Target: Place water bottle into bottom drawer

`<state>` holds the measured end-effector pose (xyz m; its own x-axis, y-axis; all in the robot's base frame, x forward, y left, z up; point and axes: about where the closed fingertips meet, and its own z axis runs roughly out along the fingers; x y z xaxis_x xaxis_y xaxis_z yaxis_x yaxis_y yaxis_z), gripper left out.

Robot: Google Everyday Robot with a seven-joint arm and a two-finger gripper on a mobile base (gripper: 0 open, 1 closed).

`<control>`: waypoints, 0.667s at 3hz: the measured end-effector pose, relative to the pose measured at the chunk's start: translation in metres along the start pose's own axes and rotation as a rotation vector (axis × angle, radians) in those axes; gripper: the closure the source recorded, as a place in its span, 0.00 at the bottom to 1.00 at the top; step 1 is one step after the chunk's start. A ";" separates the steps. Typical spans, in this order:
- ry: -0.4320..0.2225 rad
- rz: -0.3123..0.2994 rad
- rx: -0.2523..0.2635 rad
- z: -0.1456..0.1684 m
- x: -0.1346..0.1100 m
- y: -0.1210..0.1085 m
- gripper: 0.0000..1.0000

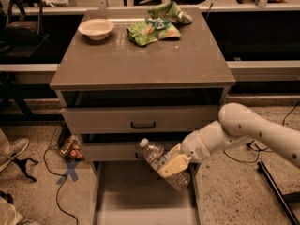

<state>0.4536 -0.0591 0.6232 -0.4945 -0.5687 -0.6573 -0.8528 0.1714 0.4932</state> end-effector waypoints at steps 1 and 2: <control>0.001 0.002 -0.007 0.003 0.001 0.000 1.00; 0.001 0.001 -0.003 0.004 0.002 -0.001 1.00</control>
Offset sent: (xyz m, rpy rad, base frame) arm -0.0042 -0.0012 -0.0315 0.0001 0.0193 -0.0397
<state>0.4527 -0.0574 0.6193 -0.4953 -0.5690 -0.6565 -0.8519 0.1700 0.4954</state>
